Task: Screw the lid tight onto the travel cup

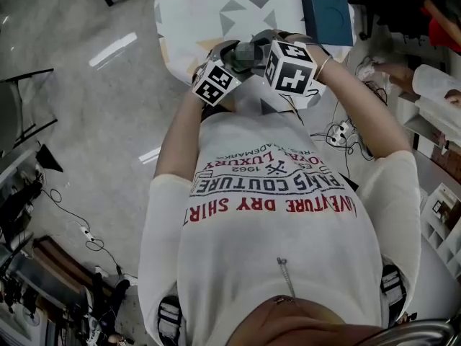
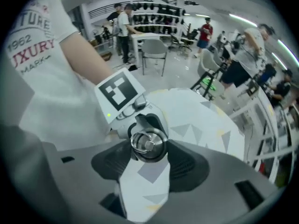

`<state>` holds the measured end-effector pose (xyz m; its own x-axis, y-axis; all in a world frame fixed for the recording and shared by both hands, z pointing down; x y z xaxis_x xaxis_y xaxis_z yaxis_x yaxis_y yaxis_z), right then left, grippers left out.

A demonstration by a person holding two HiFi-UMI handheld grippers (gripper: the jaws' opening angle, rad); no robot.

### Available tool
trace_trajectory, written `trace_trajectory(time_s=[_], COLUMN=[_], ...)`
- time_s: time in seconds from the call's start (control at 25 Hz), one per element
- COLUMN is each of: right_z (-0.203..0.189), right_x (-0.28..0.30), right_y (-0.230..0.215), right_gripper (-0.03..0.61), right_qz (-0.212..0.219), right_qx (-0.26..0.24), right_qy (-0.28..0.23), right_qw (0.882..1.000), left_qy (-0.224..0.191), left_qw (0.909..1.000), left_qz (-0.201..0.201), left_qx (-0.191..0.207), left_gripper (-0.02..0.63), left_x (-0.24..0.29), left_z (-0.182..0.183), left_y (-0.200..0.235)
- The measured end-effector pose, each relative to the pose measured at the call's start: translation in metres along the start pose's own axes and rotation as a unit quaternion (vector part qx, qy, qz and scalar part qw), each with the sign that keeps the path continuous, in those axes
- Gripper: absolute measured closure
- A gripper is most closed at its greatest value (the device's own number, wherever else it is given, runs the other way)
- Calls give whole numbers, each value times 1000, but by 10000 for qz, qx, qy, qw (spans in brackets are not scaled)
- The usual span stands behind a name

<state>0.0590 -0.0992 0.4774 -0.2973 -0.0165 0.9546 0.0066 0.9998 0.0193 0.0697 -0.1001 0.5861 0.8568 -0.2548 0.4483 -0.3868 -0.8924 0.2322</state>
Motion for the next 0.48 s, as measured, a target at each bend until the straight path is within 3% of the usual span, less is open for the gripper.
trace_trajectory(time_s=[0.12, 0.24, 0.36, 0.48], right_z=[0, -1, -2, -9], right_x=[0, -1, -3, -3], right_y=[-2, -2, 0, 5], right_gripper=[327, 327, 325, 310], right_qz=[-382, -543, -570, -426], right_qx=[1007, 1508, 1342, 610], right_qy=[-16, -109, -295, -243], right_qw=[9942, 9870, 9889, 9969], left_qy=[14, 22, 25, 13], left_qw=[10000, 10000, 10000, 10000], left_qz=[-8, -3, -2, -7], left_qx=[4, 18, 11, -9], left_gripper=[219, 219, 219, 219], left_x=[0, -1, 0, 0], left_z=[0, 0, -1, -1], left_y=[0, -1, -1, 0])
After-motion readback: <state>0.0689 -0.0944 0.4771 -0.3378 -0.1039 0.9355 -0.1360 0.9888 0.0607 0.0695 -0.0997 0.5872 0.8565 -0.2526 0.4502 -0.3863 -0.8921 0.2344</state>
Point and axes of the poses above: the fingertips, and each gripper's own axes: x forward along the fingers, y to its left, z out of its top, the point moved 3 cm from there along -x, backward along the fingers, and after that the axes turned 2 degrees about -z, right-handed, at the moved point
